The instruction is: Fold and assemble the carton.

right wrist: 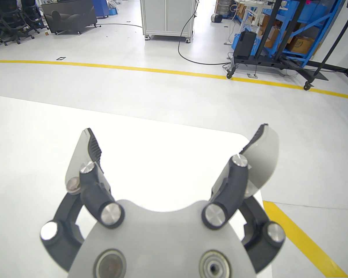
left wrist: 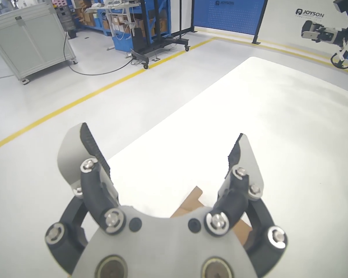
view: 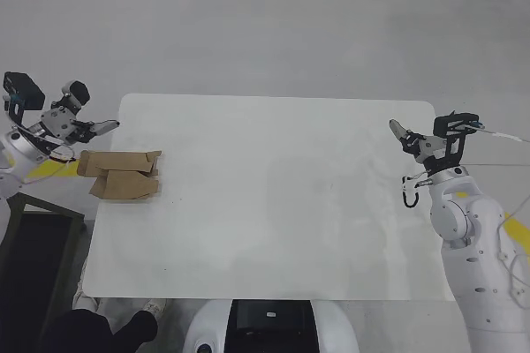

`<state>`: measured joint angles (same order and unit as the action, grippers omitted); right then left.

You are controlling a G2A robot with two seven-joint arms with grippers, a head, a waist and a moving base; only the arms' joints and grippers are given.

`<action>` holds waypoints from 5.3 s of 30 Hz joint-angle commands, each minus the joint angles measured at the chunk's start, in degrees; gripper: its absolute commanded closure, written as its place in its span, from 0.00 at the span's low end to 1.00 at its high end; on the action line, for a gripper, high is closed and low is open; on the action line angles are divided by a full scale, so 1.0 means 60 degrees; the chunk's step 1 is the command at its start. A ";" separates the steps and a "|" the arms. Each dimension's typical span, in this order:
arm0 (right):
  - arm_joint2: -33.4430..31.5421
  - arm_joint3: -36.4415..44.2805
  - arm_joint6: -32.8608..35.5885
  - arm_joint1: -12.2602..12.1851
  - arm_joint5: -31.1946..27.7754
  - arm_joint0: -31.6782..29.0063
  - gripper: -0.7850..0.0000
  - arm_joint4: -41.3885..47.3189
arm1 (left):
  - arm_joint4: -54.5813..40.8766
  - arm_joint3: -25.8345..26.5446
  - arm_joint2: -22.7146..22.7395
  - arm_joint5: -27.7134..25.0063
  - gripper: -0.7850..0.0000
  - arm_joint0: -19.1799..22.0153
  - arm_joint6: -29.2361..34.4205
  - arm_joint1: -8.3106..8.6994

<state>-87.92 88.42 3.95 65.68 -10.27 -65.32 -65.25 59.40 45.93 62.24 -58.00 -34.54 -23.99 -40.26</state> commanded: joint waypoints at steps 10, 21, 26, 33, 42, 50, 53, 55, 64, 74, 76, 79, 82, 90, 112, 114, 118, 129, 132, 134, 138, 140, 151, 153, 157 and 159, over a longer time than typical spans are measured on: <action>0.0000 0.0000 0.0000 0.0000 0.0000 0.0000 0.00 0.0000 | -0.3278 -0.1092 -0.0379 0.0000 0.00 0.0088 0.2372 0.0368; 0.0000 0.0000 0.0000 0.0000 0.0000 0.0000 0.00 0.0000 | -0.5596 -0.1856 -0.0560 0.0000 0.00 0.0272 0.3842 0.0479; 0.0000 0.0000 0.0000 0.0000 0.0000 0.0000 0.00 0.0000 | -0.5596 -0.1856 -0.0560 0.0000 0.00 0.0272 0.3842 0.0479; 0.0000 0.0000 0.0000 0.0000 0.0000 0.0000 0.00 0.0000 | -0.5596 -0.1856 -0.0560 0.0000 0.00 0.0272 0.3842 0.0479; 0.0000 0.0000 0.0000 0.0000 0.0000 0.0000 0.00 0.0000 | -0.6211 -0.1894 -0.0472 0.0355 0.00 0.0110 0.4618 0.0469; 0.0000 0.0000 0.0000 0.0000 0.0000 0.0000 0.00 0.0000 | -0.7416 -0.2696 -0.0247 0.1417 0.00 0.0570 0.7169 0.0450; 0.0000 0.0000 0.0000 0.0000 0.0000 0.0000 0.00 0.0000 | -0.7648 -0.3051 -0.0230 0.1697 0.00 0.0728 0.7809 0.0406; 0.0000 0.0000 0.0000 0.0000 0.0000 0.0000 0.00 0.0000 | -0.7851 -0.3311 -0.0226 0.1837 0.00 0.0814 0.8166 0.0356; 0.0000 0.0000 0.0000 0.0000 0.0000 0.0000 0.00 0.0000 | -0.8581 -0.4268 -0.0381 0.2471 0.00 0.1137 0.9826 -0.0006; 0.0000 0.0000 0.0000 0.0000 0.0000 0.0000 0.00 0.0000 | -1.1130 -0.5356 -0.0025 0.3782 0.00 0.1302 1.2815 -0.0521; 0.0000 0.0000 0.0000 0.0000 0.0000 0.0000 0.00 0.0000 | -1.1285 -0.5428 -0.0013 0.3942 0.00 0.1296 1.3058 -0.0595; 0.0000 0.0000 0.0000 0.0000 0.0000 0.0000 0.00 0.0000 | -1.1481 -0.5543 -0.0003 0.4292 0.00 0.1262 1.3302 -0.0712; 0.0000 0.0000 0.0000 0.0000 0.0000 0.0000 0.00 0.0000 | -1.1567 -0.5583 -0.0031 0.4629 0.00 0.1224 1.3377 -0.0839; 0.0000 0.0000 0.0000 0.0000 0.0000 0.0000 0.00 0.0000 | -1.1979 -0.5701 0.0009 0.5108 0.00 0.1215 1.3573 -0.1149; 0.0000 0.0000 0.0000 0.0000 0.0000 0.0000 0.00 0.0000 | -1.3212 -0.6014 0.0681 0.6102 1.00 0.1273 1.4115 -0.1280; 0.0000 0.0000 0.0000 0.0000 0.0000 0.0000 0.00 0.0000 | -1.3281 -0.5972 0.0761 0.5949 1.00 0.1320 1.4234 -0.1232; 0.0000 0.0000 0.0000 0.0000 0.0000 0.0000 0.00 0.0000 | -1.3420 -0.5812 0.0922 0.5575 1.00 0.1502 1.4473 -0.1145; 0.0000 0.0000 0.0000 0.0000 0.0000 0.0000 0.00 0.0000 | -1.3715 -0.5051 0.1074 0.4876 1.00 0.2246 1.5303 -0.1242; 0.0000 0.0000 0.0000 0.0000 0.0000 0.0000 0.00 0.0000 | -1.3635 -0.4859 0.0971 0.4746 1.00 0.2502 1.5245 -0.1368; 0.0000 0.0000 0.0000 0.0000 0.0000 0.0000 0.00 0.0000 | -1.3520 -0.4757 0.0877 0.4673 1.00 0.2691 1.5119 -0.1456; 0.0000 0.0000 0.0000 0.0000 0.0000 0.0000 0.00 0.0000 | -1.3245 -0.4454 0.0654 0.4631 1.00 0.3152 1.4842 -0.1649; 0.0000 0.0000 0.0000 0.0000 0.0000 0.0000 0.00 0.0000 | -1.3206 -0.4323 0.0567 0.4615 1.00 0.3383 1.4806 -0.1746; 0.0000 0.0000 0.0000 0.0000 0.0000 0.0000 0.00 0.0000 | -1.3629 -0.3453 -0.0121 0.4738 1.00 0.4066 1.5361 -0.2481; 0.0000 0.0000 0.0000 0.0000 0.0000 0.0000 0.00 0.0000 | -1.3763 -0.3270 -0.0284 0.4736 1.00 0.4021 1.5523 -0.2629; 0.0000 0.0000 0.0000 0.0000 0.0000 0.0000 0.00 0.0000 | -1.4222 -0.2965 -0.0561 0.4841 1.00 0.3846 1.6229 -0.2892; 0.0000 0.0000 0.0000 0.0000 0.0000 0.0000 0.00 0.0000 | -1.4388 -0.2809 -0.0714 0.4881 1.00 0.3715 1.6415 -0.3020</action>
<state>-87.92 88.42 3.95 65.68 -10.27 -65.32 -65.25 -26.43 28.63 58.43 -28.91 -11.85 74.01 -58.01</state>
